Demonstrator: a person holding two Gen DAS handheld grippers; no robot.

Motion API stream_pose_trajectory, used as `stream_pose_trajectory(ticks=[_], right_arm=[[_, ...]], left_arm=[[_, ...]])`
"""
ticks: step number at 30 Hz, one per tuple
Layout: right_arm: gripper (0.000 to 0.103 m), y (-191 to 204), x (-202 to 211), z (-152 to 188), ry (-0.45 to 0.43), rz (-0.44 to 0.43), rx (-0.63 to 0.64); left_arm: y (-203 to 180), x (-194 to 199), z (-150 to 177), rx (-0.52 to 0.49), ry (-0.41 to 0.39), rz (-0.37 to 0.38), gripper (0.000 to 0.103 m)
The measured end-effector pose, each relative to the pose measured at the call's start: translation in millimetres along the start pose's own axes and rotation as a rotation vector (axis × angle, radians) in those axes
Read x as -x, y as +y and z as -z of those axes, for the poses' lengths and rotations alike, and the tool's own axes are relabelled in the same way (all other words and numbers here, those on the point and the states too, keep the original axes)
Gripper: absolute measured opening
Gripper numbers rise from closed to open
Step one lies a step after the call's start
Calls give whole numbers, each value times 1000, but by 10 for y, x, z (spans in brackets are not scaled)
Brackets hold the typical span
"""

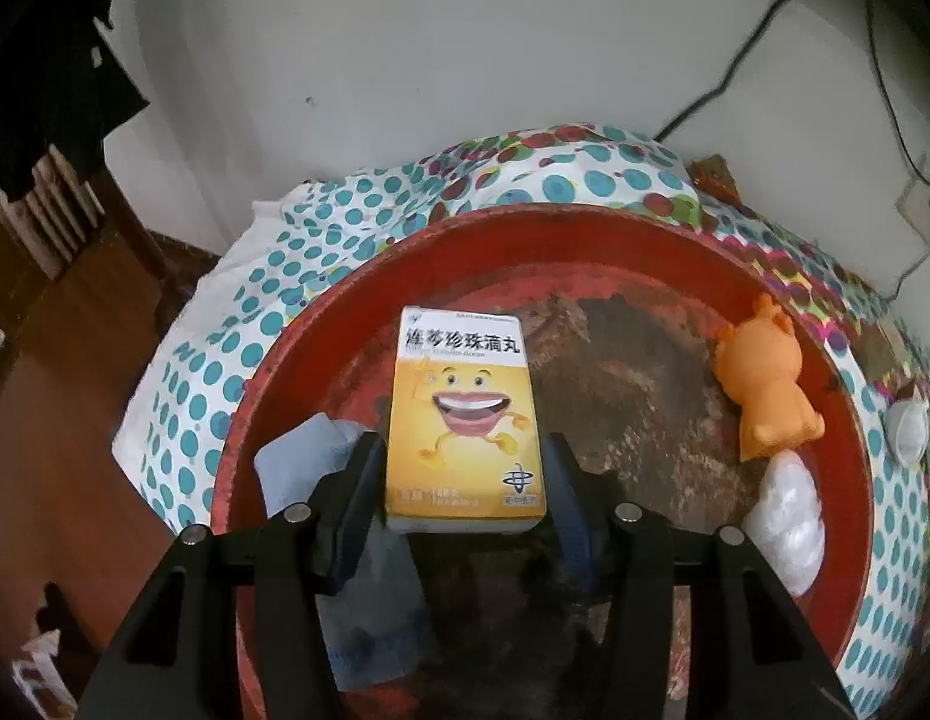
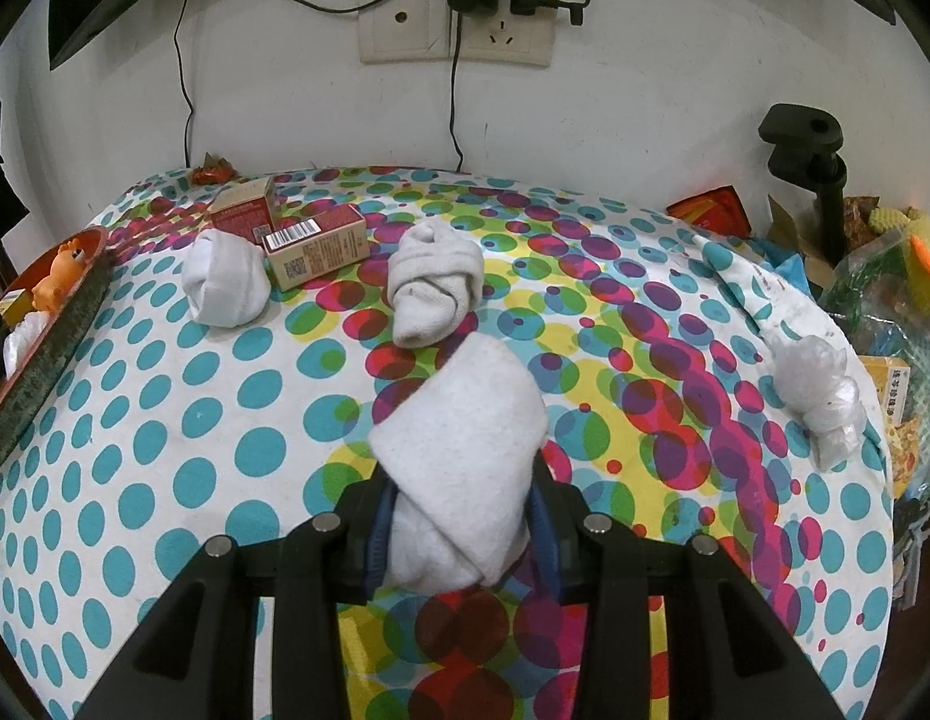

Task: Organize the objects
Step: 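Lower the yellow box onto the tray and open the left gripper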

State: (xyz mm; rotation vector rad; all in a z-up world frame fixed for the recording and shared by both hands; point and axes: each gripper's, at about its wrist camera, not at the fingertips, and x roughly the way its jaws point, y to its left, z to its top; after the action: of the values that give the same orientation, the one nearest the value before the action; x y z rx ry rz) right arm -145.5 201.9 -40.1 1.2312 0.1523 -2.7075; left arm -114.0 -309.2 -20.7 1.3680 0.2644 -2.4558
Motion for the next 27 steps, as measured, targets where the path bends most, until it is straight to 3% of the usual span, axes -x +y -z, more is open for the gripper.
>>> stream_pose_trajectory(ticks=[3, 7, 19, 27], right_arm=[[40, 21, -1, -4, 1, 5, 5], [40, 35, -2, -6, 3, 10, 9], [40, 57, -1, -9, 5, 28, 23], [38, 71, 10, -12, 3, 37, 28]], left_arm=[[-54, 74, 37, -36, -20, -13, 73], [-55, 188, 90, -32, -32, 16, 87], [48, 628, 488, 5, -101, -11, 97], [11, 890, 925, -38, -154, -42, 103]])
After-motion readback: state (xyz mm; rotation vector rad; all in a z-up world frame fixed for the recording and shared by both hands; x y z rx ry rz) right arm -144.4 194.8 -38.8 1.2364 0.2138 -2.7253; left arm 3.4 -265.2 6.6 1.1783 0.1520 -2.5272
